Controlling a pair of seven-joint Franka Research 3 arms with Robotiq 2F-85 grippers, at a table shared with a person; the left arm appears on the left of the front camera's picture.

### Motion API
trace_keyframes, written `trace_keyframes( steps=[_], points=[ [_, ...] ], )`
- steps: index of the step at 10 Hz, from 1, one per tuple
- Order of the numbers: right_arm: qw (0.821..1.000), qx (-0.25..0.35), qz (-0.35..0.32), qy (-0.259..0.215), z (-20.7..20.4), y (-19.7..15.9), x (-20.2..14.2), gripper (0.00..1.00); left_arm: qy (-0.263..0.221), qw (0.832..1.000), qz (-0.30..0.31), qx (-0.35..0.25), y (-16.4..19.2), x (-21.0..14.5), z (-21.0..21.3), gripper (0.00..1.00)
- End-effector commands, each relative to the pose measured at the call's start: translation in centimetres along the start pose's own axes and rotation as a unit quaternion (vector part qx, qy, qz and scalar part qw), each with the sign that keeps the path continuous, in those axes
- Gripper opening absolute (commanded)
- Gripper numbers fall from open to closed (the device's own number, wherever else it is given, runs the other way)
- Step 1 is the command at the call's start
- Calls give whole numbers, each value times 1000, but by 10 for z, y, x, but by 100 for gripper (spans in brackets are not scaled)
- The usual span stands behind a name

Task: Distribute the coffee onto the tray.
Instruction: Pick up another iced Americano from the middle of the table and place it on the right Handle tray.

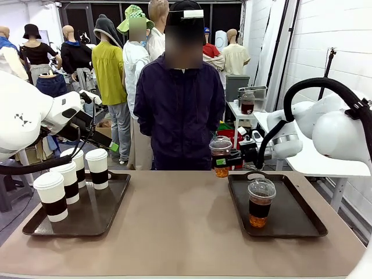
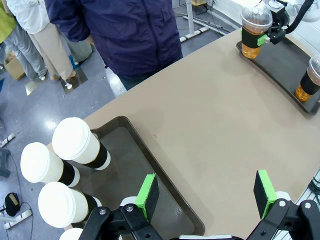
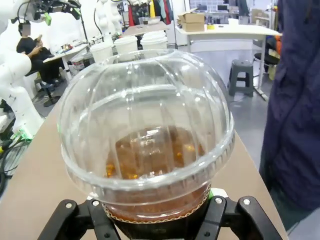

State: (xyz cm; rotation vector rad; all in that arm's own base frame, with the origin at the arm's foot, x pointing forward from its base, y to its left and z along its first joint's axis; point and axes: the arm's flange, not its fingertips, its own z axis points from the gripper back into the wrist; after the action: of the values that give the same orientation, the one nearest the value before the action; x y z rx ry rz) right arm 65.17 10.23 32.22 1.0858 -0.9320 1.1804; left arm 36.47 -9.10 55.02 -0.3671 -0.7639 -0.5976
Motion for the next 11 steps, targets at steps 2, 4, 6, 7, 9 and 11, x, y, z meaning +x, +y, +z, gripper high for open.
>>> trace_keyframes(
  steps=[2, 4, 6, 7, 9, 11],
  points=[
    [999, -27, -13, -17, 25, 21, -12, 64, 0, 1000, 2, -3, 1, -1, 0, 100],
    [999, -45, -25, -17, 41, 29, -27, 64, 0, 1000, 2, -3, 1, -1, 0, 100],
    [997, -58, -36, -20, 55, 34, -39, 64, 0, 1000, 2, -3, 1, -1, 0, 100],
    [997, -65, -40, -21, 59, 36, -45, 64, 0, 1000, 2, -3, 1, -1, 0, 100],
    [996, -75, -37, -28, 66, 38, -55, 64, 0, 1000, 2, -3, 1, -1, 0, 100],
    [996, -81, -18, -34, 67, 39, -64, 64, 0, 1000, 2, -3, 1, -1, 0, 100]
  ],
)
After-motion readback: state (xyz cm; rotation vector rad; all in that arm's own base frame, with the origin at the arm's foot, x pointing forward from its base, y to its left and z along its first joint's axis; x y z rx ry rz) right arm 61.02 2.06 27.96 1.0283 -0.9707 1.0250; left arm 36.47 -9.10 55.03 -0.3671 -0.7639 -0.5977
